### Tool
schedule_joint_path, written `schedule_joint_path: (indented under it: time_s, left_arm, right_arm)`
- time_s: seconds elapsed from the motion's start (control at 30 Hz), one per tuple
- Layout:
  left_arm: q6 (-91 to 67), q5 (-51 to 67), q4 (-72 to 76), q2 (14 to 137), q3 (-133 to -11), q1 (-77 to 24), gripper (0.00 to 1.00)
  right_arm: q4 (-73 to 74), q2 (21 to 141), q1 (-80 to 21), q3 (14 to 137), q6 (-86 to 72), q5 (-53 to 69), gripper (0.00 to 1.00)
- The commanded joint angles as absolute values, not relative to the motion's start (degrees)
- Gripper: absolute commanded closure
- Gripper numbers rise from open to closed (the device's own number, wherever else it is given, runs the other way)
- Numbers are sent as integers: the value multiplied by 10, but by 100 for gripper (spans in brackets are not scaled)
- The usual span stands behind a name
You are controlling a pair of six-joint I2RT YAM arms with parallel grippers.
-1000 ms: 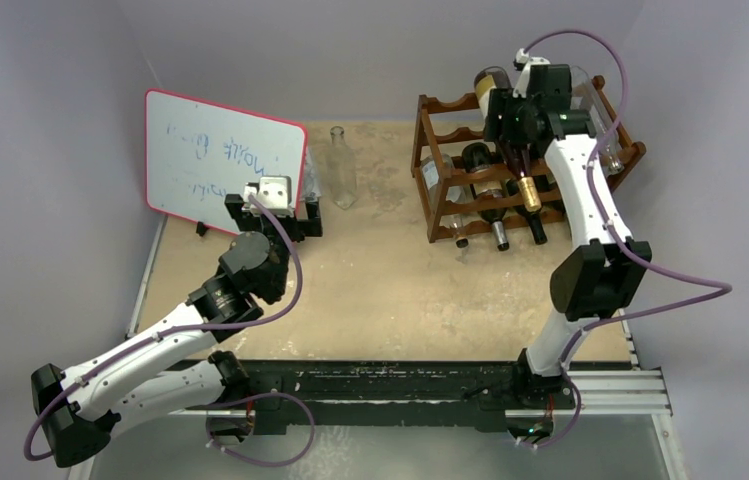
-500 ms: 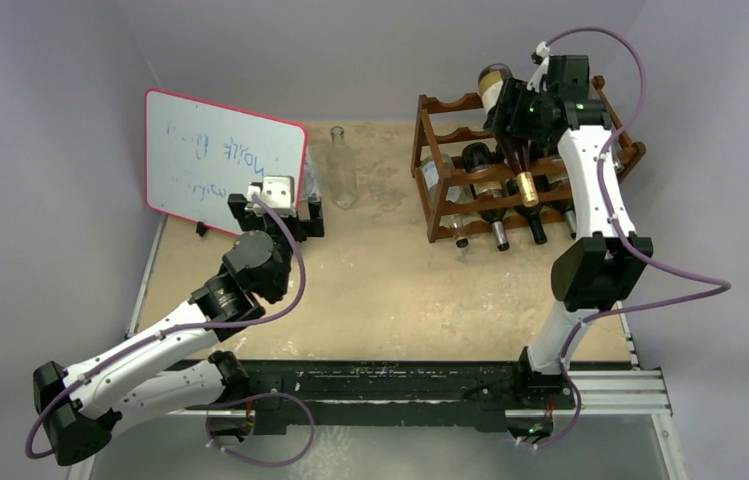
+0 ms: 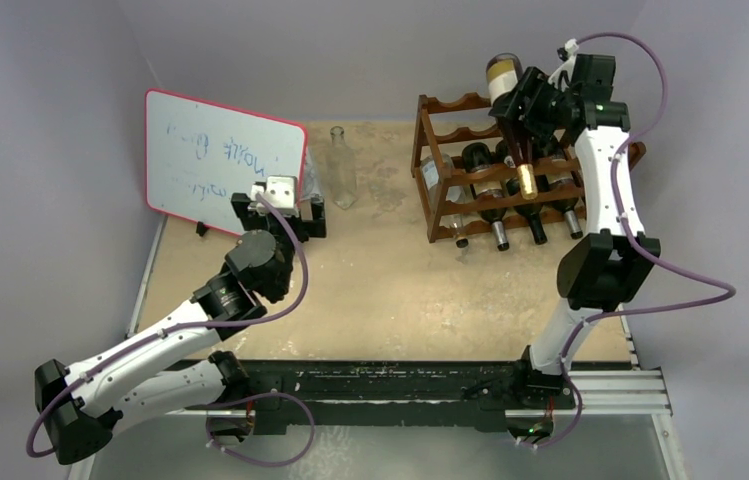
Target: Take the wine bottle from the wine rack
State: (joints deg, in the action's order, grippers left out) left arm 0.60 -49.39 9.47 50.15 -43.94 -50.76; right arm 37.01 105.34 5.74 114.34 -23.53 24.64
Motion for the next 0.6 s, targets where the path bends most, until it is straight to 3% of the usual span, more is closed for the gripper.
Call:
schedule_joint_path:
  time_s: [0.0, 0.2, 0.57]
  left_arm:
    - [-5, -466, 107, 505, -468, -509, 0]
    - [3, -417, 124, 504, -459, -510, 0]
    - [28, -194, 206, 492, -412, -509, 0]
  right_arm:
    - [170, 965, 59, 1165, -301, 339, 100]
    - [151, 948, 58, 1152, -329, 362, 100]
    - [92, 910, 27, 1116, -412, 408, 100]
